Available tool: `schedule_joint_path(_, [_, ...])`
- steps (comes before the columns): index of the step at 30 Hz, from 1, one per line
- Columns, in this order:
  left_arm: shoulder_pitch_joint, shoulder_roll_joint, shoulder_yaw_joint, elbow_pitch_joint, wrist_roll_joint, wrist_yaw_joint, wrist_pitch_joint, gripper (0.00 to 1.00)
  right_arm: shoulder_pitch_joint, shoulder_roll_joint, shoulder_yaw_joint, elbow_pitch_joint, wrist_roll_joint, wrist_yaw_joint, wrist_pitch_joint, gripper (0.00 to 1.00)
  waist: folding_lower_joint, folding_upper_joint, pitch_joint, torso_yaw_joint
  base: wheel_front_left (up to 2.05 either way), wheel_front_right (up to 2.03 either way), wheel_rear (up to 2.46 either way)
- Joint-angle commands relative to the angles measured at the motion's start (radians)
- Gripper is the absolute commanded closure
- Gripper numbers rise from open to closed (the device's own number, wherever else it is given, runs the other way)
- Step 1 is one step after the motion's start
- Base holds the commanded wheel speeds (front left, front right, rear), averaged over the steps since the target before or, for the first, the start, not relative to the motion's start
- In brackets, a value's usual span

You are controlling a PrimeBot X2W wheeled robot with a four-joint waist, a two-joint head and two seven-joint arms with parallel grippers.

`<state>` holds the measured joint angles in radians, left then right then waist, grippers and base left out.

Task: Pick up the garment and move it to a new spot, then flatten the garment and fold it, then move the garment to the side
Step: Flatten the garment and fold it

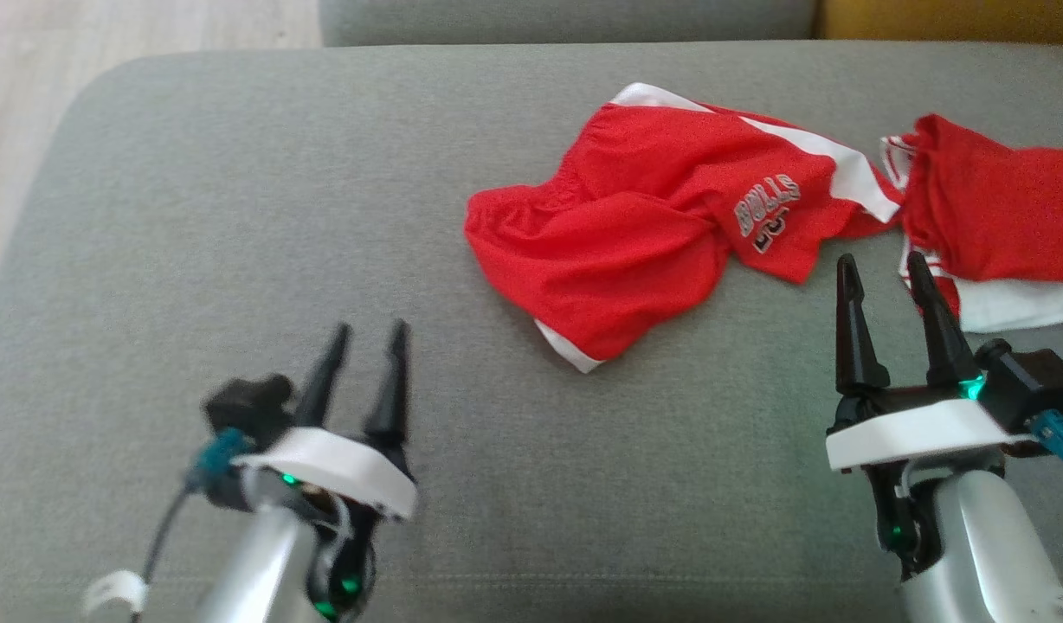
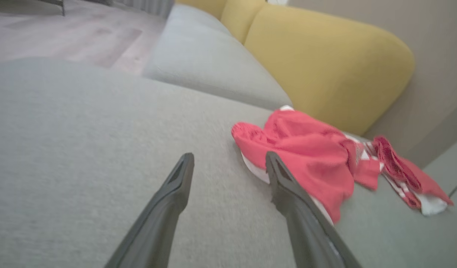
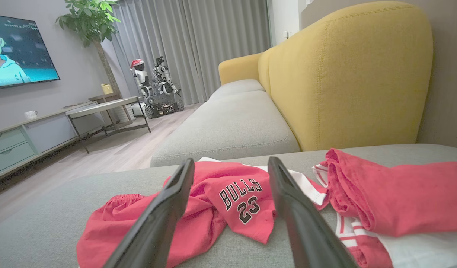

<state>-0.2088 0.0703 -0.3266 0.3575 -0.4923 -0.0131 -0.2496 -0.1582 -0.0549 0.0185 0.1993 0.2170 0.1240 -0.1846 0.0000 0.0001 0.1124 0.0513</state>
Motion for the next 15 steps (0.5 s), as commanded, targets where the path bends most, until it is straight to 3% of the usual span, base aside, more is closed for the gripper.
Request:
schedule_joint_path(1, [-0.042, 0.001, -0.008, 0.007, 0.025, -0.019, -0.012, 0.0, -0.034, 0.003, 0.028, -0.043, -0.005, 0.007, 0.002, 0.0, 0.0, -0.0001, 0.014, -0.025, 0.0, 0.0, 0.0])
schedule_joint_path(15, [-0.176, -0.012, -0.207, 0.227, 0.133, -0.075, 0.013, 0.0, -0.091, 0.004, 0.054, -0.048, -0.004, 0.007, -0.002, 0.0, 0.0, -0.0001, 0.096, -0.129, 0.0, 0.0, 0.0])
